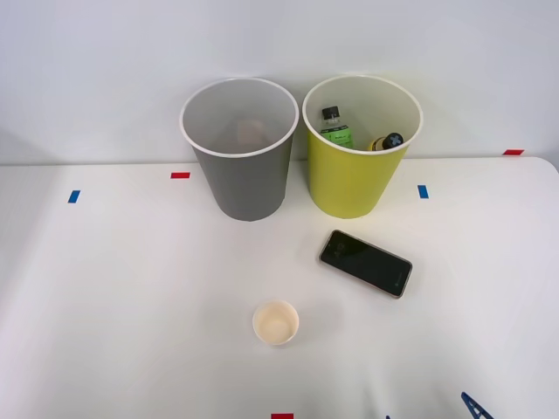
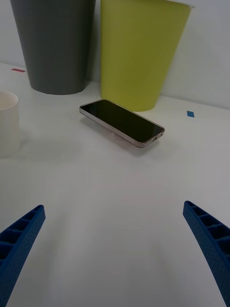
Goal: Put cans in the gray bin, plastic bottles in the light green bin
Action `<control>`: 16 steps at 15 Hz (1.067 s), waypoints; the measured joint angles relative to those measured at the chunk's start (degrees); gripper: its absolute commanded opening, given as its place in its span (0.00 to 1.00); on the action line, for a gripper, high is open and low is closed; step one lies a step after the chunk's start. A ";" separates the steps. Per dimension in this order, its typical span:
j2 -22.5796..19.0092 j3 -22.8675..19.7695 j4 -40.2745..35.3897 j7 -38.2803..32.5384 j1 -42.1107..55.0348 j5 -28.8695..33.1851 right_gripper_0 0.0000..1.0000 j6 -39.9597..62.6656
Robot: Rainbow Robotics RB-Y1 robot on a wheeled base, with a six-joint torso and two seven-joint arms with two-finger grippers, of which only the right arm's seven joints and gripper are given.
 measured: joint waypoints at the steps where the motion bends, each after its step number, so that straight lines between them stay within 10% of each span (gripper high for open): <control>1: 0.00 0.00 0.00 0.00 0.00 0.00 1.00 0.00; 16: 0.00 0.00 0.00 0.00 0.00 0.00 1.00 0.00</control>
